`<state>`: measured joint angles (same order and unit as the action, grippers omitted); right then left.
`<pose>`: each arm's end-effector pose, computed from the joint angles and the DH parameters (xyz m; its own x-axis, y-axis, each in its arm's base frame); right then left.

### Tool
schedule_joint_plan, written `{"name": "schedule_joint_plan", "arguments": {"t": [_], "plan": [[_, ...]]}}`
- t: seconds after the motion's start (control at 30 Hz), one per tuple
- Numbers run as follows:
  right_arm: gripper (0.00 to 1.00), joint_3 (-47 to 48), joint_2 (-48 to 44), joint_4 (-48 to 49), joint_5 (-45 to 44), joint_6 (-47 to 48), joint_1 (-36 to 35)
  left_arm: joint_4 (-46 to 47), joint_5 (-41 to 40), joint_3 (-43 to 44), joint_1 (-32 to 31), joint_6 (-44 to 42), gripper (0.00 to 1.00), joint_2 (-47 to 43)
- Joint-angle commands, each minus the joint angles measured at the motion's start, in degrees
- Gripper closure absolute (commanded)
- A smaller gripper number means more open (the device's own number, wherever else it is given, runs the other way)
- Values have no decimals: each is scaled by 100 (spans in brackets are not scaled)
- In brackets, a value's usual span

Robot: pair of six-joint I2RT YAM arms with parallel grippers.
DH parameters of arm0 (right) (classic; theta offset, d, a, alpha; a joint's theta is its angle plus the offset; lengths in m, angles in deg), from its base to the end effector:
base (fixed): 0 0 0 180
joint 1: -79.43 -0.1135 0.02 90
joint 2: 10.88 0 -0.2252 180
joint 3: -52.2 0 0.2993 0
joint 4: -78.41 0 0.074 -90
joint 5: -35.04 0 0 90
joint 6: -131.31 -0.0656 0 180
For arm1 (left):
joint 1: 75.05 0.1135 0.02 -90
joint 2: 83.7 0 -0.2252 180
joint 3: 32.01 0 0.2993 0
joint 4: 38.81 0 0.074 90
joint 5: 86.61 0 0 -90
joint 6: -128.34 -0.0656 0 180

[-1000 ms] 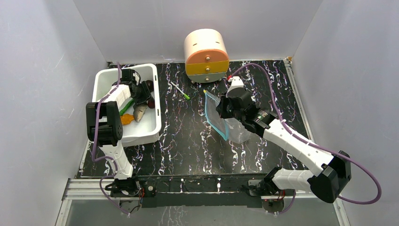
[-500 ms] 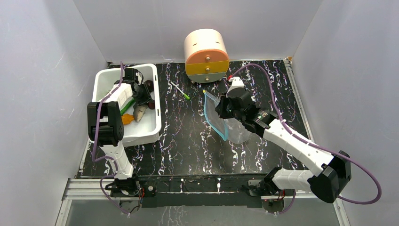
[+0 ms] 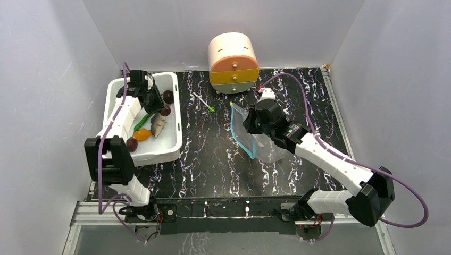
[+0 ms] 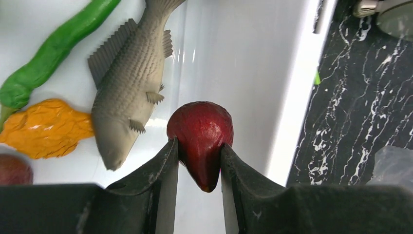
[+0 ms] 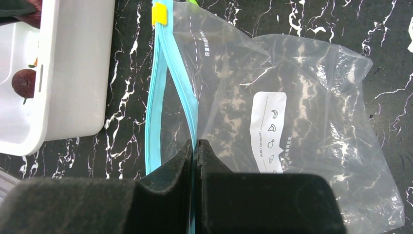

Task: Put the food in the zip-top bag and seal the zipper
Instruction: Pick up the fake fruit from the bin, then place the fake fruit in the zipper food storage bag.

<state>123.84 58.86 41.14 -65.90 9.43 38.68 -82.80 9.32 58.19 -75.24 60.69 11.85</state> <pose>0.2763 0.2217 0.2546 -0.6489 0.1253 -0.7504 -0.2131 0.9169 0.3374 0.4305 -0.0082 0.2041 -0.7285 -0.3758 -0.5728 -0.2232 0.9207 -0.3203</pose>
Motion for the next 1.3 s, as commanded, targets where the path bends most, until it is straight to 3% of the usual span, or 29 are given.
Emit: {"name": "schedule_joint_plan", "arguments": {"t": [0.0, 0.27, 0.43, 0.73, 0.93, 1.13, 1.27], "plan": [[100, 133, 4, 282, -112, -207, 9, -426, -207, -88, -19, 27, 100, -640], [100, 373, 387, 686, 213, -617, 8, -1154, 69, 272, -28, -181, 100, -1483], [100, 600, 599, 837, 483, -805, 6, -1078, 822, 274, -28, -185, 100, -2052], [100, 639, 875, 1237, 751, -1000, 6, 15, 2600, -541, -34, 509, 100, -2897], [100, 575, 932, 1423, 684, -967, 8, 1244, 3987, -1047, -133, 1544, 100, -3023], [100, 435, 929, 1691, 1295, -1004, 7, 2097, 3823, -1472, -787, 1943, 100, -3222], [100, 407, 879, 1757, 1228, -988, 9, 2900, 3833, -1994, -1268, 2386, 100, -3232]]}}
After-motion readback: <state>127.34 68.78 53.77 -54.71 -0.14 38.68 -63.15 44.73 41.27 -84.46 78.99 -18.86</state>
